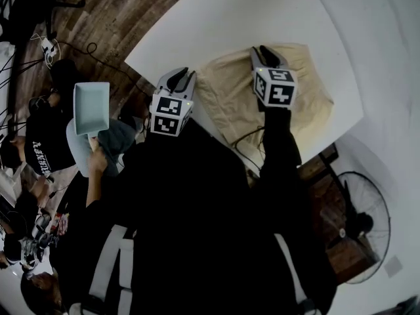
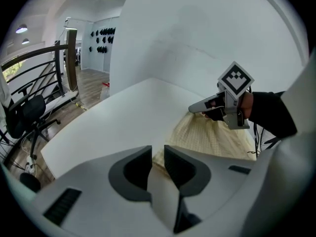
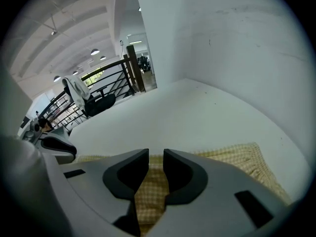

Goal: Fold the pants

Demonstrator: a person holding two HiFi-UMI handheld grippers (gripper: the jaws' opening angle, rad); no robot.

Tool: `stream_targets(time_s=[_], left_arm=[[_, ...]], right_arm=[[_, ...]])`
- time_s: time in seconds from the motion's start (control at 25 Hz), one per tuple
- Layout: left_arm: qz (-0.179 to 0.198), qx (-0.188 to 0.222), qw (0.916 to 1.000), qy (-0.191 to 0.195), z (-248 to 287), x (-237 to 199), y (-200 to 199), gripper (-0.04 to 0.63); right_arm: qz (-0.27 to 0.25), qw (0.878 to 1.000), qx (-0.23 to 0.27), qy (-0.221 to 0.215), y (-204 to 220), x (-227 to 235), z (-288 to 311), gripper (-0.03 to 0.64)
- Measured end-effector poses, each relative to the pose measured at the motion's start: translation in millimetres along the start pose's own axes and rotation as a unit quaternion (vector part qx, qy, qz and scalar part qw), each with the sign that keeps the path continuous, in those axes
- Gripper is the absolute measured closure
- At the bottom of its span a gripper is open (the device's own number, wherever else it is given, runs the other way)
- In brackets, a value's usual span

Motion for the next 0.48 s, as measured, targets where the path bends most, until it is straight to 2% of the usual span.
stream_targets(time_s=[0.36,0.48], left_arm=[[0.038,-0.009,0.9986,-0.034,9.6,-1.3,6.2,0.535],[0.035,-0.013,0.9988,-0.031,10.9,-1.2,6.5,0.541]], right_arm=[[-0.027,0.999,-0.012,0.036,3.1,0.5,5.2,0.54],[-0.034,0.999,-0.013,0.041,3.5,-0.6,5.7,0.586]])
Point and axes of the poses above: the fingertips, and each gripper's own axes: z forward along the fingers, x to its right, y out of its underside, the point moved 4 cm from there along -z, backward along the fingers, and after that the axes turned 13 degrees about -x, right-handed, at the moved point
